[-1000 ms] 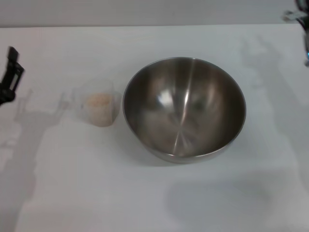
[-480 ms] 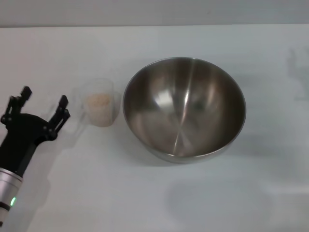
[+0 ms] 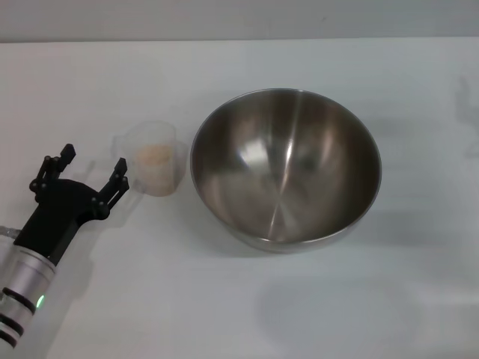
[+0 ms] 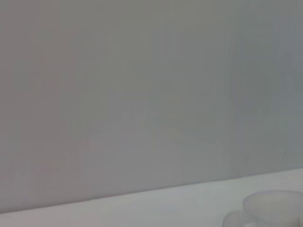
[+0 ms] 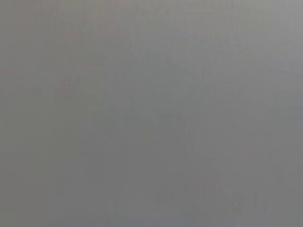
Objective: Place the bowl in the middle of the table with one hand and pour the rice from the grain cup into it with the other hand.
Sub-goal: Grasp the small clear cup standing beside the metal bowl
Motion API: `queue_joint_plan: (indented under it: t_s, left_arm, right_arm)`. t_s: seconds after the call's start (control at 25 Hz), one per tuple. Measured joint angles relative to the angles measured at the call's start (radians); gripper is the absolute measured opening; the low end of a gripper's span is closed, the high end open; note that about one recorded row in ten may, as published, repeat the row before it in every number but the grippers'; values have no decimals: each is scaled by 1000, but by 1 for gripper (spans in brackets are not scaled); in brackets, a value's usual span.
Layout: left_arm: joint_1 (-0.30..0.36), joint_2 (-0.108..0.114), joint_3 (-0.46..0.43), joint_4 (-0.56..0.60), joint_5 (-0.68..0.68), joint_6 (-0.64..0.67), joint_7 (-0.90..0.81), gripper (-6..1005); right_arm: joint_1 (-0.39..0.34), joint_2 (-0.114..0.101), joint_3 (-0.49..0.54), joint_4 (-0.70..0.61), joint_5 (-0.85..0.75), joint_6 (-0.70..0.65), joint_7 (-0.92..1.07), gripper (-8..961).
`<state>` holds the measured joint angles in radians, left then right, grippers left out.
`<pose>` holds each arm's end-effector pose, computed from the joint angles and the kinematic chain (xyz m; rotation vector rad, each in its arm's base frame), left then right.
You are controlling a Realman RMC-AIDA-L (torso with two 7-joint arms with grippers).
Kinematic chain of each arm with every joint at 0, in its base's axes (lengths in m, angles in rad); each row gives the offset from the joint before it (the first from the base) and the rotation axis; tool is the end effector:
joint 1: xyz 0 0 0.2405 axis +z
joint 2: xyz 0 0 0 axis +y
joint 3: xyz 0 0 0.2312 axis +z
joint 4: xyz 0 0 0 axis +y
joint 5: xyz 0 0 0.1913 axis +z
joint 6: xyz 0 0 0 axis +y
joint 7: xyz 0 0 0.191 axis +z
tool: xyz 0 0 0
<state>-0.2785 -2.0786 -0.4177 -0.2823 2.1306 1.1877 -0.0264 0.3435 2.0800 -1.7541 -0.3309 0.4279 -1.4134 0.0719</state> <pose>-0.2868 0.2937 -0.0593 -1.8404 -0.5274 -0.6316 0.2496 0.3490 0.0829 -1.3223 0.2309 0.8969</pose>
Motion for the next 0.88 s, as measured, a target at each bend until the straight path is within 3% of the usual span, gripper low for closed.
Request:
queue_joint_plan:
  t_s: [0.88]
  left_arm:
    - [-75,2,-65,20,-6,-117,2,857]
  right_arm:
    - [-25,3,1,10,0,-36,3,402]
